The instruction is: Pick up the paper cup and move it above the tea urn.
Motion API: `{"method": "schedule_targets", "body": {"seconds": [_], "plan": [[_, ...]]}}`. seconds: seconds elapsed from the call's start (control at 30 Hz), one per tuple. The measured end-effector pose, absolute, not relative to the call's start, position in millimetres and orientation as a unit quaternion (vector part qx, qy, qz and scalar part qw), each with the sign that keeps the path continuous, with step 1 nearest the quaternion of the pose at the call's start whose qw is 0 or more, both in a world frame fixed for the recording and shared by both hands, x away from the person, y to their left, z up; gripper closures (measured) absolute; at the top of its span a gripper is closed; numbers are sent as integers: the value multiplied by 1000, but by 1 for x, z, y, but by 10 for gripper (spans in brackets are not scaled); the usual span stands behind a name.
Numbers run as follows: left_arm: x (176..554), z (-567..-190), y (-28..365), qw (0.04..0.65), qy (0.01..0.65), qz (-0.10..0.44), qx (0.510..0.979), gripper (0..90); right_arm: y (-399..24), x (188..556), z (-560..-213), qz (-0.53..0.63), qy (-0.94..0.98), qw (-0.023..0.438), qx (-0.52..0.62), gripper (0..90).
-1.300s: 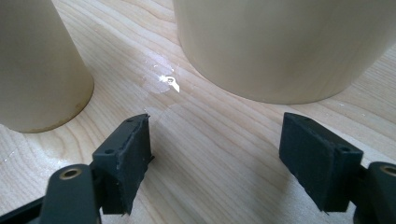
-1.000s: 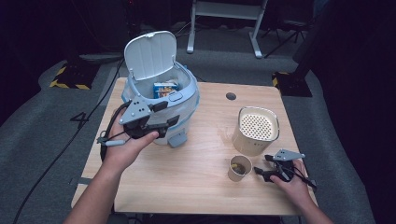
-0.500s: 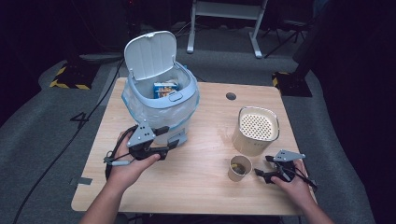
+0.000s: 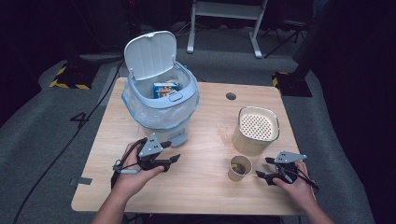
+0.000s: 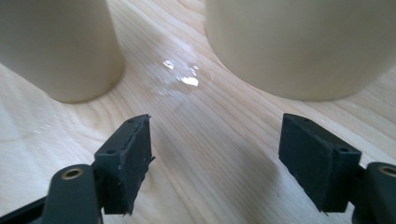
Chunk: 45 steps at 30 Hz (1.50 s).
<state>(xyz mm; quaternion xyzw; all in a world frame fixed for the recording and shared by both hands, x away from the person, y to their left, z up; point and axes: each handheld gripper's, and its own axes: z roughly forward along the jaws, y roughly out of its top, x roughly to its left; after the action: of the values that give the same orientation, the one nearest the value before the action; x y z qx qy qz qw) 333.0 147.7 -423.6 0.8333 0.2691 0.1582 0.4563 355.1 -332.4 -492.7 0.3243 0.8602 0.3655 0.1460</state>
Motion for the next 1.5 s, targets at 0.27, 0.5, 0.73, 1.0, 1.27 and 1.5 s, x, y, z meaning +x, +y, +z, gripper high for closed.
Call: {"method": "schedule_targets", "body": {"seconds": [0.27, 0.5, 0.73, 1.0, 1.27, 1.5], "plan": [[335, -452, 148, 449, 291, 131, 835, 430, -330, 347, -486, 380, 859, 143, 313, 263], [340, -479, 153, 420, 322, 110, 841, 426, -329, 339, -481, 374, 869, 127, 298, 314], [340, -494, 155, 390, 344, 103, 848, 421, -325, 333, -476, 409, 858, 117, 288, 224], [342, -503, 155, 378, 349, 112, 850, 389, -313, 325, -467, 437, 851, 113, 267, 178], [342, -504, 151, 359, 358, 137, 851, 303, -295, 325, -472, 449, 849, 116, 253, 170], [343, -503, 151, 358, 356, 135, 853, 295, -276, 332, -484, 443, 853, 108, 254, 170]]}}
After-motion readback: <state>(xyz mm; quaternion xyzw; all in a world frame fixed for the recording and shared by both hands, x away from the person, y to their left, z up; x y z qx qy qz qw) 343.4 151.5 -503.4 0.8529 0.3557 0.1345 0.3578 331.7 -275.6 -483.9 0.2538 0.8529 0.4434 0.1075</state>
